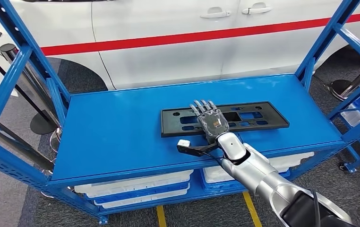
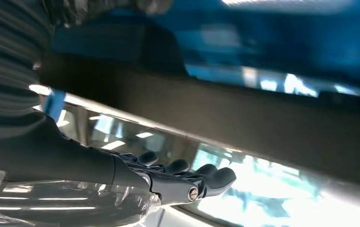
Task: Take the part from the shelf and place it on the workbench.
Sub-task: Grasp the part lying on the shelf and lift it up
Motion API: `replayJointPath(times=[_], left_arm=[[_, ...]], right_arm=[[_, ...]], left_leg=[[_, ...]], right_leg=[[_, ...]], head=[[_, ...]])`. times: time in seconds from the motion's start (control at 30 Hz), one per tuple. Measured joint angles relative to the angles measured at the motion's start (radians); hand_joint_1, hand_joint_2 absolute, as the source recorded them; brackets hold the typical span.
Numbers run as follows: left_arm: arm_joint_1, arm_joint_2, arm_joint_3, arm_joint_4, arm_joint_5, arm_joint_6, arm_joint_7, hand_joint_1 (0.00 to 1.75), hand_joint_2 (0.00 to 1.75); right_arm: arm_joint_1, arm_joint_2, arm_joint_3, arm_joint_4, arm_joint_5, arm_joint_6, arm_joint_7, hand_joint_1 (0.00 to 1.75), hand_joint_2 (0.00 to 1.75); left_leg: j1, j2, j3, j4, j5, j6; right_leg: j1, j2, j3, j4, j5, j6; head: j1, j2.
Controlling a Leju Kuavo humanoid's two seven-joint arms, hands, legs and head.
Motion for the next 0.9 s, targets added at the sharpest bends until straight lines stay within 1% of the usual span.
replayJointPath(times=[0.1,0.3,0.63,0.77,0.9], left_arm=[[0.0,0.0,0.0,0.0,0.001,0.0,0.002,0.0,0.0],[0.001,0.0,0.0,0.0,0.001,0.001,0.004,0.0,0.0],[0.003,0.0,0.0,0.0,-0.005,-0.012,0.005,0.0,0.0],[0.005,0.0,0.0,0.0,-0.008,-0.017,0.005,0.0,1.75],[0.009,0.0,0.0,0.0,-0.008,-0.022,0.005,0.0,1.75]], right_arm=[[0.006,0.004,-0.011,0.006,0.007,0.024,0.017,1.75,1.75],[0.019,0.011,-0.028,0.009,0.006,0.061,0.013,1.75,1.75],[0.02,0.02,-0.046,0.01,-0.008,0.056,-0.001,1.75,1.75],[0.025,0.022,-0.049,0.014,-0.017,0.04,-0.01,1.75,1.75],[0.03,0.023,-0.052,0.014,-0.024,0.038,-0.023,1.75,1.75]], left_leg=[[0.0,0.0,0.001,0.0,0.0,0.0],[0.0,0.0,0.003,0.0,0.0,0.0],[0.0,0.0,0.004,0.0,0.0,0.0],[0.0,0.0,0.004,0.0,0.0,0.0],[0.0,0.0,0.004,0.0,0.0,0.0]], right_leg=[[0.0,0.0,0.0,0.0,0.0,0.0],[0.0,0.0,0.003,0.0,0.0,0.0],[0.0,0.0,0.004,0.0,0.0,0.0],[0.0,0.0,0.004,0.0,0.0,0.0],[0.0,0.0,0.004,0.0,0.0,0.0]], head=[[0.0,0.0],[0.0,0.0],[0.0,0.0],[0.0,0.0],[0.0,0.0]])
